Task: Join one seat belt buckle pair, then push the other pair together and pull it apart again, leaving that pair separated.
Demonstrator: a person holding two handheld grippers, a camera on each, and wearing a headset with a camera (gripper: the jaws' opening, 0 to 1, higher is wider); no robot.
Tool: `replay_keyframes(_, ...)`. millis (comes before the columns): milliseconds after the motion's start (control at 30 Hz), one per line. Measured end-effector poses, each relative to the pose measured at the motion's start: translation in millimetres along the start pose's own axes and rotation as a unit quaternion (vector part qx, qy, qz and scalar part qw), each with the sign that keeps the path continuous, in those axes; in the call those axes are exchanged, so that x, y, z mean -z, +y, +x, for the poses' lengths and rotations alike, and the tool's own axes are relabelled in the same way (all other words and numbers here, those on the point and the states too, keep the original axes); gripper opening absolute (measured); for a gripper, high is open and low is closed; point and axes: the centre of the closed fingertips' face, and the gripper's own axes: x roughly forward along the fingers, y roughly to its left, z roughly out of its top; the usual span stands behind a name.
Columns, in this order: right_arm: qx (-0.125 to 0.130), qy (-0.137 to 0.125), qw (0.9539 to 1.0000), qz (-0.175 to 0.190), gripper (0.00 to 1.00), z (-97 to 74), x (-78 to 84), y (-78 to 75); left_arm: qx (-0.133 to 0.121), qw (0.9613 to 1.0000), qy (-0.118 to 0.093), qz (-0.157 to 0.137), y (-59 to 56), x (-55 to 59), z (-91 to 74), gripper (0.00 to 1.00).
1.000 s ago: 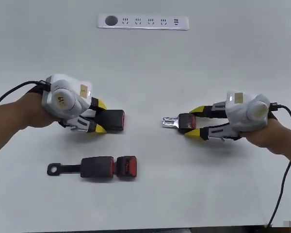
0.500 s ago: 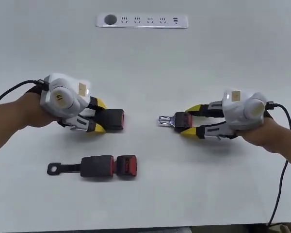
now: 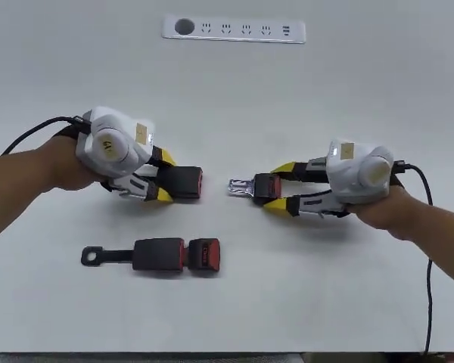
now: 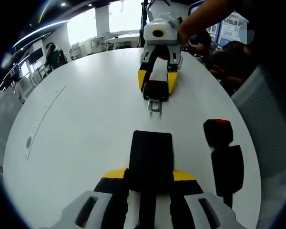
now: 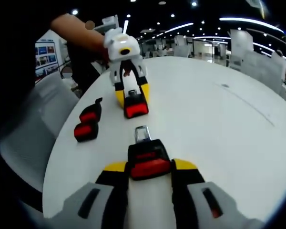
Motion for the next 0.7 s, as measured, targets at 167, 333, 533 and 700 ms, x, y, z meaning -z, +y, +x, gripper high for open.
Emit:
replay_keyframes(167,-0.004,-0.007,1.0000,0.005,0.36,12.5,-8.2,3.5,0.000,1.0000,0.003,0.002,-0.3,0.0,0.5,0.34)
replay_keyframes(333,-0.013,-0.011,0.9999,0.000,0.36,22.3,-14.8,7.1,0.000,1.0000,0.003,0.002,-0.6,-0.2,0.8,0.34)
replay_keyframes(533,-0.021,-0.012,0.9997,-0.009,0.36,33.2,-23.1,9.6,0.000,1.0000,0.005,0.002,-0.6,-0.6,1.2,0.34)
replay_keyframes(700,-0.023,-0.010,0.9996,-0.011,0.36,35.9,-23.6,6.5,0.000,1.0000,0.007,0.005,-1.0,-1.3,1.1,0.34)
